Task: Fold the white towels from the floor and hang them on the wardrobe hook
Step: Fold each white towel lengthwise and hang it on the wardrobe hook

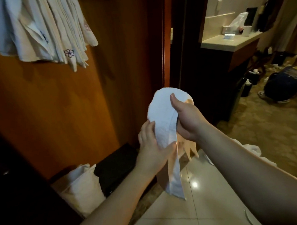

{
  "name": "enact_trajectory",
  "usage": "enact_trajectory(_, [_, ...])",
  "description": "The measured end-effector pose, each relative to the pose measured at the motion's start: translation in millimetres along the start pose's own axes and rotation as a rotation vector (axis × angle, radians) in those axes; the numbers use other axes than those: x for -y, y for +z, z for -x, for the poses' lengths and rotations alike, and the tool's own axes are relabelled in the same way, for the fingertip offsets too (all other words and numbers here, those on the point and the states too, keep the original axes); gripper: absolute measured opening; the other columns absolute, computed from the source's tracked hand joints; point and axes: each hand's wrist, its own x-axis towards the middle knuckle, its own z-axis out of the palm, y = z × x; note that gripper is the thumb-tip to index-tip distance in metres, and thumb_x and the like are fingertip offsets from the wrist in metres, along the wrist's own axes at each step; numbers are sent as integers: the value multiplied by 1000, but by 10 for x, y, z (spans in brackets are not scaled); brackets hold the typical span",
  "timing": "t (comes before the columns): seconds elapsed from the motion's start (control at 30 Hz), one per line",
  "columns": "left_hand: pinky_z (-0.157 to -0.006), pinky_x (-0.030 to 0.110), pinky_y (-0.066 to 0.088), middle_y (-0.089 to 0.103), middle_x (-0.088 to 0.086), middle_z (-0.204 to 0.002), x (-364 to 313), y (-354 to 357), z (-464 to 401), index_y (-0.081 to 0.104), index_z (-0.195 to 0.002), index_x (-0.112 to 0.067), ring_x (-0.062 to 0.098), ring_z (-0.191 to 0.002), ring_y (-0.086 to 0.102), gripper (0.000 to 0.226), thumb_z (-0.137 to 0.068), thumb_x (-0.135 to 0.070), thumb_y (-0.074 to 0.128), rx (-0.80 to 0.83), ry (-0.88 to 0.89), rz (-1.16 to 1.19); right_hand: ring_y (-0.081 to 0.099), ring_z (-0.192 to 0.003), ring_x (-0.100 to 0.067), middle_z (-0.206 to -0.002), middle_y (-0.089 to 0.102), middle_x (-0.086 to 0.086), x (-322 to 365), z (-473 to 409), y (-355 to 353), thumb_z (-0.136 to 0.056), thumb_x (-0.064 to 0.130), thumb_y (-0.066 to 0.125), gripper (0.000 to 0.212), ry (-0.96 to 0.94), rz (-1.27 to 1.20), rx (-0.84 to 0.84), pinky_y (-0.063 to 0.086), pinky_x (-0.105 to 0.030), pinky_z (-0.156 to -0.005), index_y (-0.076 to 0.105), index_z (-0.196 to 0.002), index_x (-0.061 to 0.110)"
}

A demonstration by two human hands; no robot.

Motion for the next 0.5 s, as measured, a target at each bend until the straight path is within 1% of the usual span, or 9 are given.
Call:
enact_trajectory(0.1, [-97,33,47,15,-12,-155,-27,97,12,11,-145,-44,14,-143,21,93,-79,-55,75,-169,124,-89,65,-119,-31,-136,62,-13,24,-21,178,-102,46,52,56,-68,189,-15,52,-47,-104,42,-145,11])
enact_trajectory(0.2, [-92,25,44,15,-10,-157,-72,138,-19,10,-149,-38,13,-141,21,94,-82,-52,74,-254,125,-127,61,-123,-32,-138,59,-13,62,-73,304,-100,53,53,66,-140,348,-64,50,-50,-106,43,-145,7])
enact_trajectory(0.27, [-89,21,44,20,-9,-157,-108,110,-76,15,-150,-36,9,-137,28,84,-87,-45,71,-271,73,-114,57,-126,-33,-142,56,-13,117,-121,366,-96,62,51,77,-156,455,-92,48,-51,-108,41,-148,6])
enact_trajectory(0.33, [-82,16,43,34,-9,-152,-119,30,-131,28,-148,-31,1,-127,37,68,-92,-35,66,-280,45,-108,53,-131,-34,-150,47,-14,173,-174,385,-94,66,48,89,-152,520,-112,45,-52,-110,27,-155,5])
enact_trajectory(0.37, [-81,16,43,43,-9,-146,-109,-27,-157,37,-145,-30,-1,-122,41,58,-94,-32,64,-281,45,-121,55,-127,-33,-148,47,-14,204,-201,367,-95,66,47,92,-172,550,-137,47,-52,-107,20,-158,5])
enact_trajectory(0.4, [-81,17,47,51,-10,-138,-92,-89,-178,46,-140,-28,-1,-118,47,49,-94,-30,63,-278,41,-128,62,-116,-27,-137,55,-13,242,-217,345,-96,65,46,92,-205,591,-173,52,-48,-101,16,-158,4])
enact_trajectory(0.43, [-83,21,52,56,-10,-130,-68,-154,-195,52,-134,-26,2,-113,54,41,-95,-27,64,-267,25,-116,67,-99,-20,-119,63,-9,280,-224,324,-98,63,46,90,-240,632,-212,57,-42,-91,17,-157,2])
enact_trajectory(0.47, [-83,26,56,58,-11,-120,-39,-214,-213,56,-129,-25,4,-105,59,35,-95,-24,64,-248,3,-97,69,-85,-16,-101,67,-6,322,-238,295,-99,61,46,85,-271,658,-246,59,-38,-83,22,-154,0])
enact_trajectory(0.5, [-81,28,58,57,-13,-113,0,-263,-234,58,-123,-25,5,-97,61,30,-95,-21,65,-225,-18,-93,71,-76,-16,-90,69,-5,359,-258,264,-99,58,48,78,-296,672,-273,61,-37,-77,30,-148,0])
